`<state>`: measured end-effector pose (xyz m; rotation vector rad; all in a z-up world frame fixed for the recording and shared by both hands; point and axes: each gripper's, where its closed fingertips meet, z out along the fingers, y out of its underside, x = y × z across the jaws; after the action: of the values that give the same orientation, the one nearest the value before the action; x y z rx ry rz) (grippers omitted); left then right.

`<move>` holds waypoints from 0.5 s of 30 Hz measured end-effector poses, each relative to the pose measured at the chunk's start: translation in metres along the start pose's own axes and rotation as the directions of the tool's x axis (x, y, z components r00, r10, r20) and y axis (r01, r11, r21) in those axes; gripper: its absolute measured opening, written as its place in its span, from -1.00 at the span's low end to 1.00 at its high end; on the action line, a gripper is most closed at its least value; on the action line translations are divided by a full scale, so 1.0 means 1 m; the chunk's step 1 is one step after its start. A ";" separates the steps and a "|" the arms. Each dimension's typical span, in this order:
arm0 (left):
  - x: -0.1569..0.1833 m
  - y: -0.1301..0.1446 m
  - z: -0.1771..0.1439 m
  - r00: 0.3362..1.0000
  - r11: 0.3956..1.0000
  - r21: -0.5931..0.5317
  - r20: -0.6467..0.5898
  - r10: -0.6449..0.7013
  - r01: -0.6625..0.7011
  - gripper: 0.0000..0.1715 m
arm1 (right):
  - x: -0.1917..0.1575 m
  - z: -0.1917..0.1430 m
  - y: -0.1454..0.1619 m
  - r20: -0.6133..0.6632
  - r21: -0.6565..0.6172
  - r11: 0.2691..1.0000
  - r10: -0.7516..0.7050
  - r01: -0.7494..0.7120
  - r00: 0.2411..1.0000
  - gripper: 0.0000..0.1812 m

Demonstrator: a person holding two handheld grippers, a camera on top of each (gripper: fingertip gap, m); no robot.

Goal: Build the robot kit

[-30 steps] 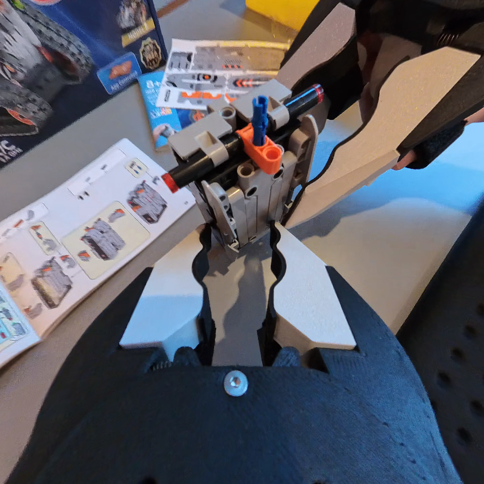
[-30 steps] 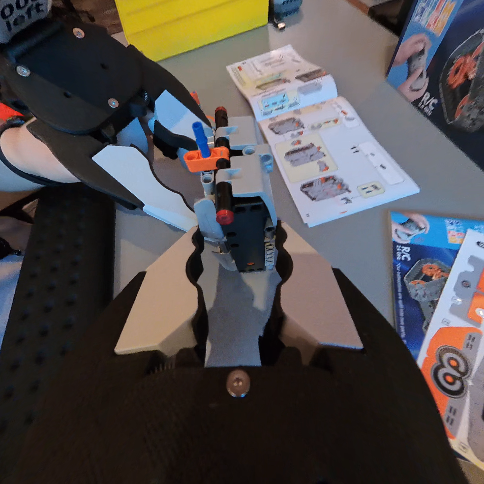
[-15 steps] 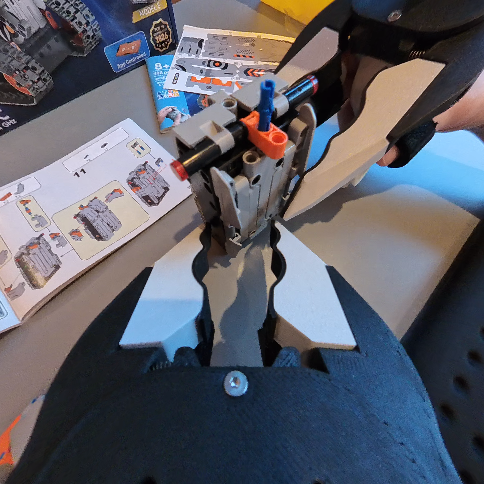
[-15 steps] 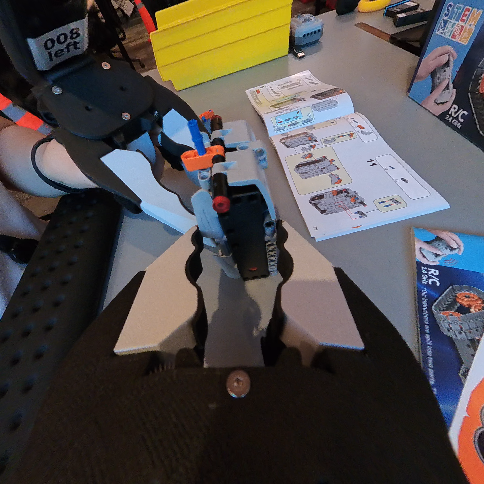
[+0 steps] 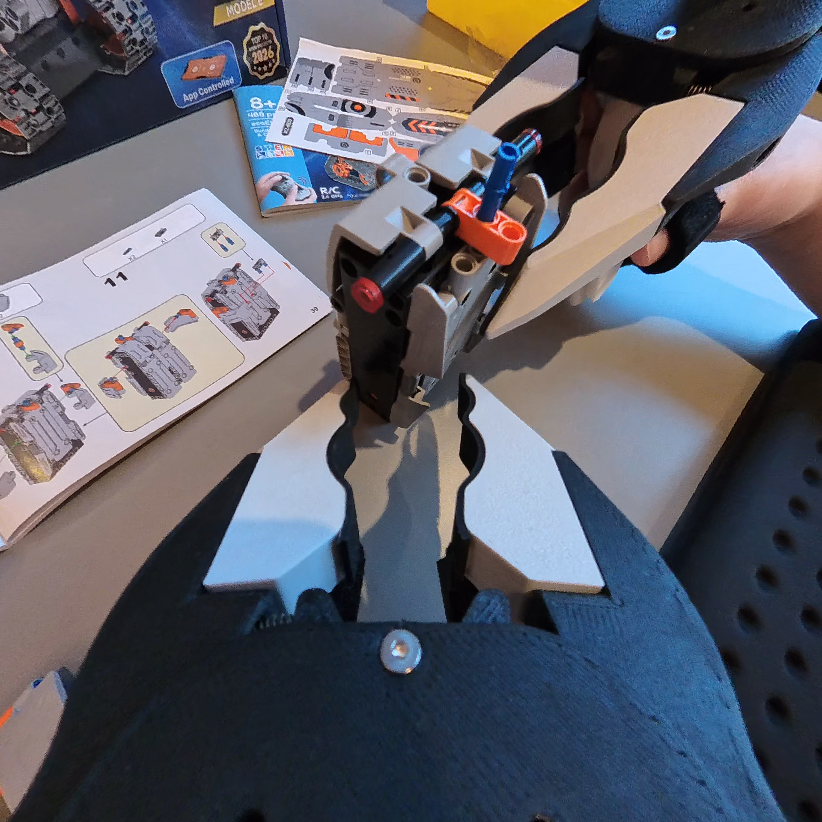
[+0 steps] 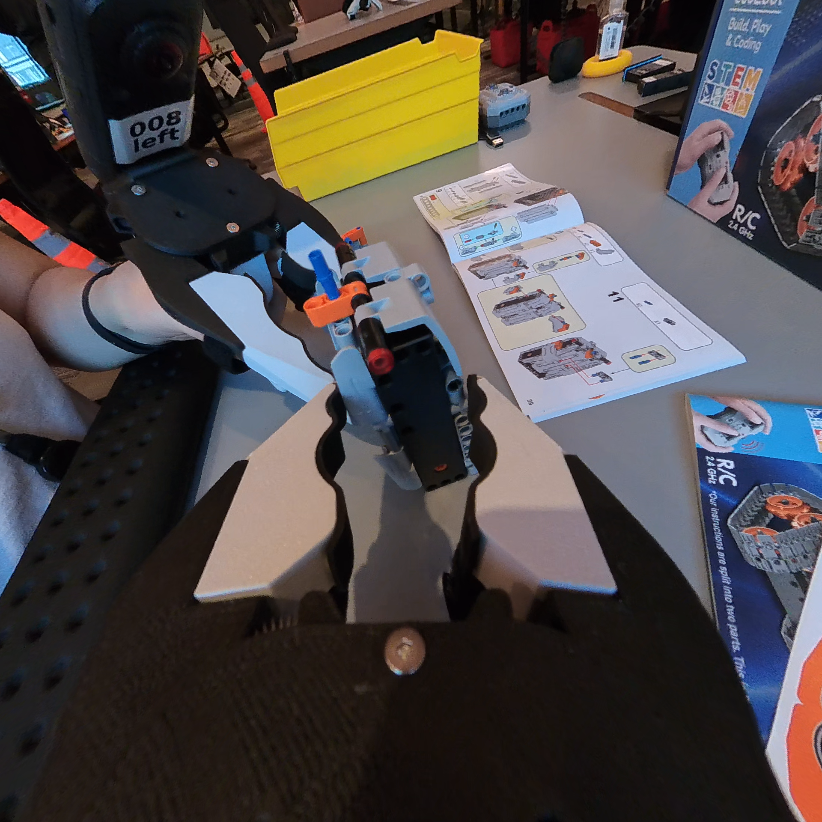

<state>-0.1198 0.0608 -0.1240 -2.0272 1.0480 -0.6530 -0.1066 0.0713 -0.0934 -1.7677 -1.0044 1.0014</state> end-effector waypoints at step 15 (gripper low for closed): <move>-0.011 0.012 -0.038 0.998 0.997 0.076 0.059 -0.010 0.006 -0.50 | -0.004 -0.019 0.004 -0.140 0.060 0.998 -0.010 0.019 0.990 -0.27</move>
<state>-0.1579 0.0507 -0.1124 -1.9738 0.9666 -0.6234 -0.0904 0.0609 -0.0900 -1.7518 -0.8881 0.8773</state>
